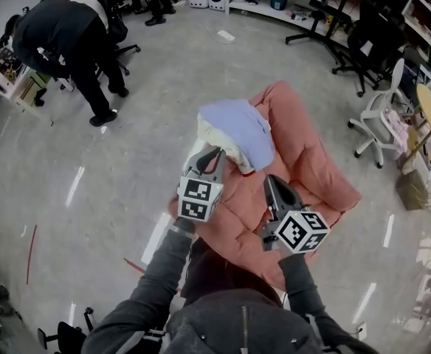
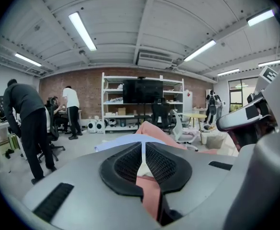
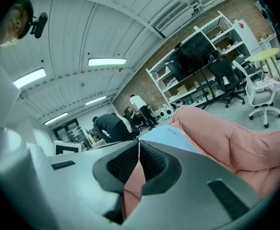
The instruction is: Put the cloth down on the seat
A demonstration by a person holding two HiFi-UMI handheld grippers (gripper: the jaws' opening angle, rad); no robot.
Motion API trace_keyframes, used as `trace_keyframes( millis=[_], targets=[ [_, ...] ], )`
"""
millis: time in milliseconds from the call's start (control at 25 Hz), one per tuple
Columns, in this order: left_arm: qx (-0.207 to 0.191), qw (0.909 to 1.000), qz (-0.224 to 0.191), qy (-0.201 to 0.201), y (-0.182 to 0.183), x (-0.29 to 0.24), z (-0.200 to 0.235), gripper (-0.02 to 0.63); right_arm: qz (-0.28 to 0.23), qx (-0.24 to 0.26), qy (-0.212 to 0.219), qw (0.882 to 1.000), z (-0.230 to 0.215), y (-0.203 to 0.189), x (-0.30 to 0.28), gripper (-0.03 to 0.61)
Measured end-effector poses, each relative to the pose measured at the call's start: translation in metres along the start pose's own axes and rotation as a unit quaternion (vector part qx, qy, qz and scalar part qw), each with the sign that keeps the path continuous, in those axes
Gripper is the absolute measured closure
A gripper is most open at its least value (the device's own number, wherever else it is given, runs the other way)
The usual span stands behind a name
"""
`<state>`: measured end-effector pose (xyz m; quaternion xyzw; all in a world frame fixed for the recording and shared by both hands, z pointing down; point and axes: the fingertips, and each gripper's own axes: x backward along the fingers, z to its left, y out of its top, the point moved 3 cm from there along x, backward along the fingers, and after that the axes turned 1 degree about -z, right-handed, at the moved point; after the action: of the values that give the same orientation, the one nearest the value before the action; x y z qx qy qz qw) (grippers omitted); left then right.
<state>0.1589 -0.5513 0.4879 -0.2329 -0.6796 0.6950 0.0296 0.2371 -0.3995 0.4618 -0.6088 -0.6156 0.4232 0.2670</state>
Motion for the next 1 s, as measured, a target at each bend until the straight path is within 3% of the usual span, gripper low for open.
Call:
trace_keyframes(
  millis=[360,560,1000],
  targets=[
    [0.023,0.9994,-0.009,0.023,-0.012,0.029,-0.046,0.603,0.002,0.033,0.01,0.999,-0.006,-0.009,0.049,0.566],
    [0.018,0.9996,-0.019,0.012,-0.012,0.038,-0.081,0.604,-0.007,0.061,0.01,0.998,-0.011,-0.01,0.072,0.566],
    [0.049,0.9974,-0.019,-0.05,-0.031,0.063,-0.14,0.604,-0.031,0.044,-0.003,0.999,-0.012,-0.024,0.106,0.568]
  ],
)
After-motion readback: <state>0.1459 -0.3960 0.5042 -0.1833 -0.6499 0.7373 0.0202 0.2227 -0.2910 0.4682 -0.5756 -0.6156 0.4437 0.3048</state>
